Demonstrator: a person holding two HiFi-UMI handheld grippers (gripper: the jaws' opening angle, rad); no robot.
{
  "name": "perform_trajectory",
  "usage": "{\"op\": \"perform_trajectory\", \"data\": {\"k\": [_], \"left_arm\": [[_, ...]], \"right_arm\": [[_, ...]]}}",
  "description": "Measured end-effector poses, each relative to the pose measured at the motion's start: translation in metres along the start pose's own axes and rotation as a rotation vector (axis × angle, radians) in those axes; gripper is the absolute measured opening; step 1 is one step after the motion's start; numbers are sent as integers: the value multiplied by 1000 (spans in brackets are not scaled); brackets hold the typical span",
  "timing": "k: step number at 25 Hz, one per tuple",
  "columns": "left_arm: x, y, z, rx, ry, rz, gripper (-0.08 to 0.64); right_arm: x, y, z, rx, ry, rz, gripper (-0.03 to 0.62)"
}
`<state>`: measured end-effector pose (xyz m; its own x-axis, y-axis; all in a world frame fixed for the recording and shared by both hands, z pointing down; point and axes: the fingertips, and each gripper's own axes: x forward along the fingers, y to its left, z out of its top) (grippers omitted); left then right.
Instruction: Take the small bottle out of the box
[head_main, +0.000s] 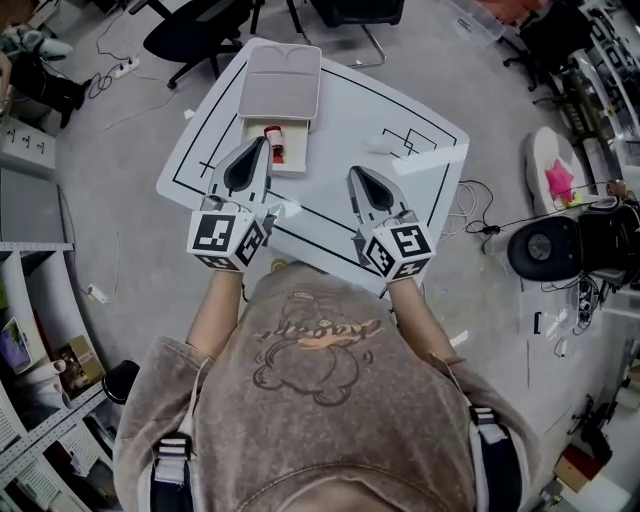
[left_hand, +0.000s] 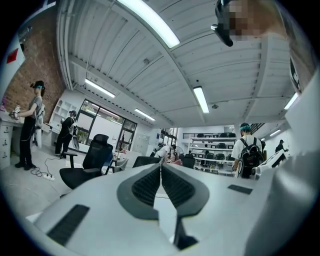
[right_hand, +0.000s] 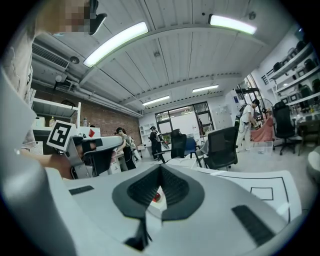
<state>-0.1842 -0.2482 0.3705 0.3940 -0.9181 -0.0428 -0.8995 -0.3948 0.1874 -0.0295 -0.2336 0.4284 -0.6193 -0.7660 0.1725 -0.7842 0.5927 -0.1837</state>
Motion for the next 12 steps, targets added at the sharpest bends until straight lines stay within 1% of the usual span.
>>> {"op": "perform_trajectory", "data": {"k": [2,6,12], "left_arm": [[1,0,1,6,-7,2,16],[4,0,1,4,-9,3,84],[14,-3,-9,3,45,-15,158]], "right_arm": [[0,-1,-1,3,0,3,-5],[1,-3,-2,8,-3,8,-5],[0,-8,-3,15,0,13,-5]]}}
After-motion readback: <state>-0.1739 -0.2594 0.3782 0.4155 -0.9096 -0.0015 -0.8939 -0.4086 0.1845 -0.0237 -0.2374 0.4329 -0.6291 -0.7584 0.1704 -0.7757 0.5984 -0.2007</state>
